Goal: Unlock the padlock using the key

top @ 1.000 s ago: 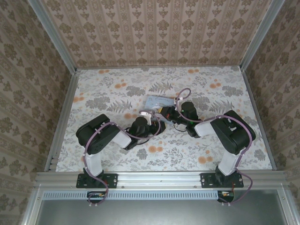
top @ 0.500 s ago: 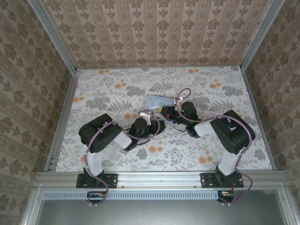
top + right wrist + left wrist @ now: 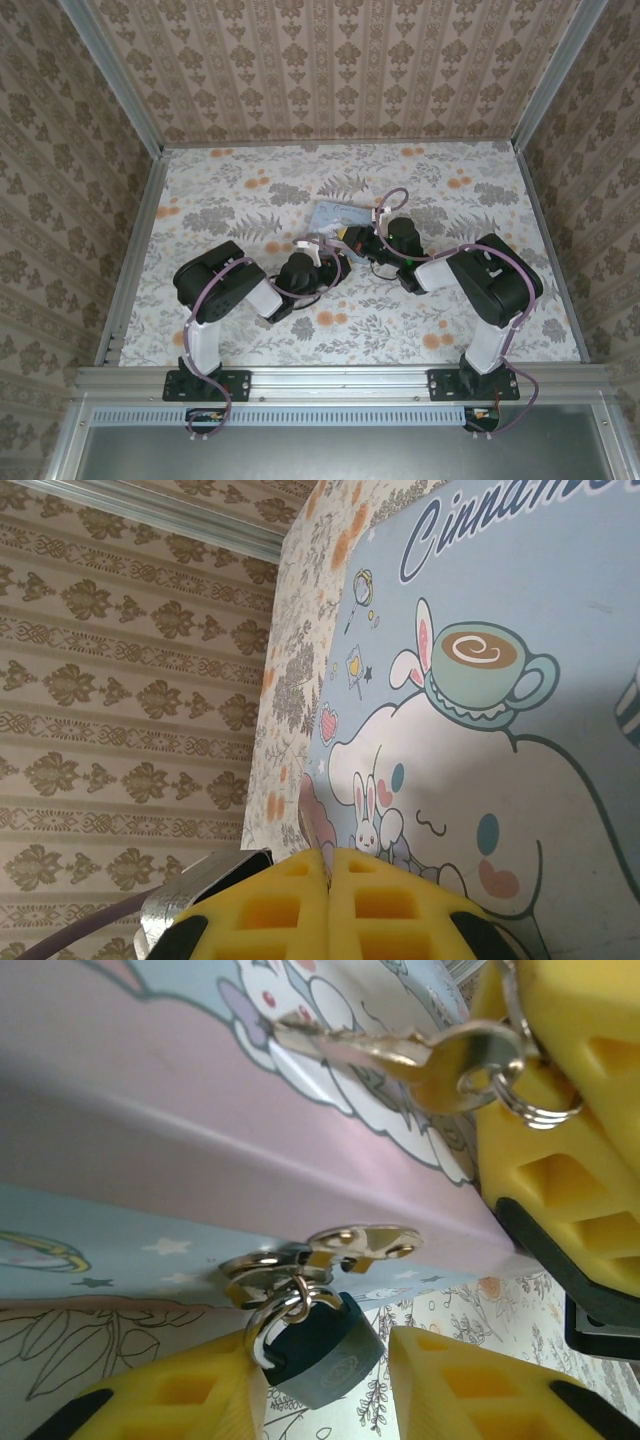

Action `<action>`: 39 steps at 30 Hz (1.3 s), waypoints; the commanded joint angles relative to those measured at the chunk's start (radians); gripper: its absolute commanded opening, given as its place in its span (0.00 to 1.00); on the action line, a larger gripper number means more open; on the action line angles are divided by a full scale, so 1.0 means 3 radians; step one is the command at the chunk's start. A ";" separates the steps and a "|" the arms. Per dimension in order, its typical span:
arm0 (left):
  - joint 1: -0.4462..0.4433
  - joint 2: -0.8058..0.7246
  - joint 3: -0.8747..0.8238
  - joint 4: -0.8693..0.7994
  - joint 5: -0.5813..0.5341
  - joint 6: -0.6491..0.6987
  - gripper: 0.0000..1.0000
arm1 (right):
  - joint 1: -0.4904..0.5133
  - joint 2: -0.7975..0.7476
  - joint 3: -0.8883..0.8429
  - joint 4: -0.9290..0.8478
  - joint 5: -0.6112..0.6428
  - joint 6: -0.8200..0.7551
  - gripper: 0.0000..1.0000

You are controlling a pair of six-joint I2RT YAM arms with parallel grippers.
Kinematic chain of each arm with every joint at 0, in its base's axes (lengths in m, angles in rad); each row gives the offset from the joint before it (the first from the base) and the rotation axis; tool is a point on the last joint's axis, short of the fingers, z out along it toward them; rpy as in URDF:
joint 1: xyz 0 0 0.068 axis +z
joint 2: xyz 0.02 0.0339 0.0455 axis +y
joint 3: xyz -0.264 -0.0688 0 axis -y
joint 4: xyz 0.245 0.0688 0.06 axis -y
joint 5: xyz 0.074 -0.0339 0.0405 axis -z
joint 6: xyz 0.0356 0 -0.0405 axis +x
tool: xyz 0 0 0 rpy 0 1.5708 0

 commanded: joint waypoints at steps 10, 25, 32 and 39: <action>-0.0078 0.0056 0.0052 0.0217 -0.0069 -0.0054 0.40 | 0.0009 0.0156 -0.0107 -0.0157 -0.0041 0.0081 0.00; -0.0078 0.0001 0.0009 0.0302 -0.0239 -0.0125 0.24 | 0.0004 0.0193 -0.0121 -0.0132 -0.0041 0.0092 0.00; -0.0074 -0.0014 0.0026 0.0323 -0.0220 -0.0148 0.13 | 0.0005 0.0239 -0.0140 -0.0071 -0.0047 0.0105 0.00; -0.0078 -0.0066 0.0026 0.0313 -0.0218 -0.0150 0.09 | 0.0004 0.0266 -0.0147 -0.0034 -0.0054 0.0116 0.00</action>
